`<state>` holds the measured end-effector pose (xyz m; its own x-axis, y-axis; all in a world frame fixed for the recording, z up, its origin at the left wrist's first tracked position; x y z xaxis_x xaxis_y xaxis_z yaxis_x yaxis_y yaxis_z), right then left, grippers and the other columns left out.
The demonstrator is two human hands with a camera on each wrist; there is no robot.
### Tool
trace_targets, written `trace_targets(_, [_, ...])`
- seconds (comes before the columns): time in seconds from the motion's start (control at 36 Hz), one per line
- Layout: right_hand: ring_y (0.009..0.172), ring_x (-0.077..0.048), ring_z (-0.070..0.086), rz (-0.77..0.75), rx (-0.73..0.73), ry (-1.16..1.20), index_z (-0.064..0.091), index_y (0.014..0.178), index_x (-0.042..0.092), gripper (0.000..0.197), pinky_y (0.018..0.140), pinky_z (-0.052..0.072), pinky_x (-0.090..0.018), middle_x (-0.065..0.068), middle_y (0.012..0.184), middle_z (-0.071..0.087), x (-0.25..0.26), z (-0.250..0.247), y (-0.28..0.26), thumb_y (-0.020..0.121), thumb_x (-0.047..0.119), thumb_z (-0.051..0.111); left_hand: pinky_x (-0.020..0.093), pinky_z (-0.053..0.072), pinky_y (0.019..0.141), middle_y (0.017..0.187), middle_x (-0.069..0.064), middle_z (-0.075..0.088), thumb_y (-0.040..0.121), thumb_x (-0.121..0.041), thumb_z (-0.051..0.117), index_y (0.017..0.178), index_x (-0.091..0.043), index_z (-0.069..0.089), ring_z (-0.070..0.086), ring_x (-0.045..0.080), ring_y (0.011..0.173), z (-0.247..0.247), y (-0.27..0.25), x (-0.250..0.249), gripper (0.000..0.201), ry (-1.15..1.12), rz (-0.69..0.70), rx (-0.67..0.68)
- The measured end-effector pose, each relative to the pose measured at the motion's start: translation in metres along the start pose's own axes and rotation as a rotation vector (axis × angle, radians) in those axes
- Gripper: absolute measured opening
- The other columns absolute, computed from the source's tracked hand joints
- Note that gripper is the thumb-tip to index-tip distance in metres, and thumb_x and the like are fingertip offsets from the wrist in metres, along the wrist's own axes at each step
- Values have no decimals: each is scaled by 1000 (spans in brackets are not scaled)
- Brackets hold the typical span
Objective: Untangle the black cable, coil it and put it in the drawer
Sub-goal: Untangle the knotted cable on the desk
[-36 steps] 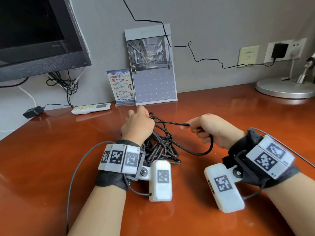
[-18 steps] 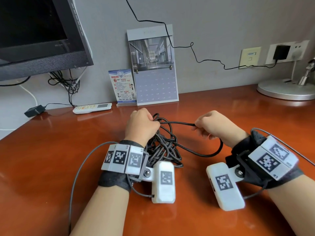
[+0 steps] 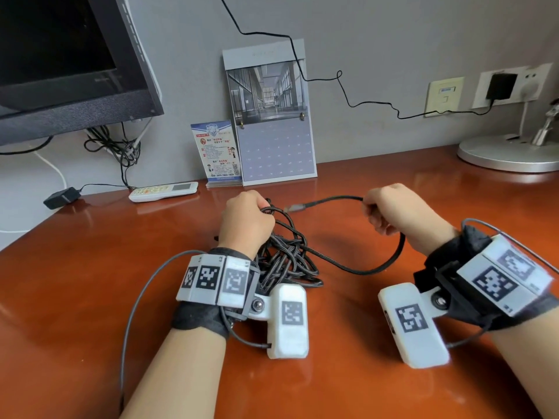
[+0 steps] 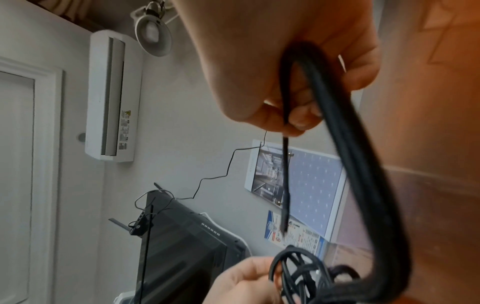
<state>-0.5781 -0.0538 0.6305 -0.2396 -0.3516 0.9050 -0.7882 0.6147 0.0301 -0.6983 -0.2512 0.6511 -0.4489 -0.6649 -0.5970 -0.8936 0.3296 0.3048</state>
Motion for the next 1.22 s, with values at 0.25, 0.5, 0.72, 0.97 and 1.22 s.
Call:
trace_targets(0.25, [119, -26, 38, 100, -343, 46, 38, 131, 12, 42, 94, 37, -35, -10, 129, 36, -19, -40, 6, 90, 18, 49, 32, 42, 78, 115, -1, 61, 88, -7, 46, 100, -25, 58, 55, 22, 103, 4, -1, 5, 25, 47, -52, 41])
trace_targets(0.5, [144, -15, -4, -331, -58, -591, 62, 99, 29, 18, 112, -8, -52, 2, 149, 23, 36, 13, -21, 80, 28, 62, 31, 40, 79, 116, -2, 60, 88, -9, 45, 105, -24, 58, 54, 21, 106, 3, -1, 5, 26, 65, -71, 45])
trace_targets(0.72, [138, 0, -27, -389, 656, -746, 63, 97, 38, 21, 111, -22, -50, 16, 157, 2, 21, 56, -55, 78, 46, 67, 30, 38, 75, 95, -3, 58, 91, -14, 47, 89, -23, 58, 52, 22, 90, 4, -1, 4, 15, 84, -66, 51])
trace_targets(0.97, [129, 0, -42, -352, 923, -922, 63, 99, 43, 35, 103, -32, -53, 23, 154, -13, 6, 59, -71, 69, 60, 68, 37, 43, 74, 108, 21, 62, 86, -7, 37, 105, 5, 62, 58, 37, 99, 7, 2, 11, 33, 164, -115, 36])
trace_targets(1.22, [125, 3, 44, -421, 719, -842, 65, 66, 43, 13, 113, -22, -42, 16, 103, 69, 21, 54, -59, 79, 46, 64, 32, 33, 77, 127, 14, 49, 92, -11, 34, 114, -4, 62, 45, 27, 91, 6, 3, 17, 37, 185, -161, 46])
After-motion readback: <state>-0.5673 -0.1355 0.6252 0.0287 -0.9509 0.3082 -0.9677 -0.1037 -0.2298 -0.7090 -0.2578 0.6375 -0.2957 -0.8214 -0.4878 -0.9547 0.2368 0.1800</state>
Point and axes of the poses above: each hand's wrist, its own y-axis towards the middle knuckle, its own z-axis out of the palm, x = y × z, the point moved 8 cm from there along y, towards the middle knuckle
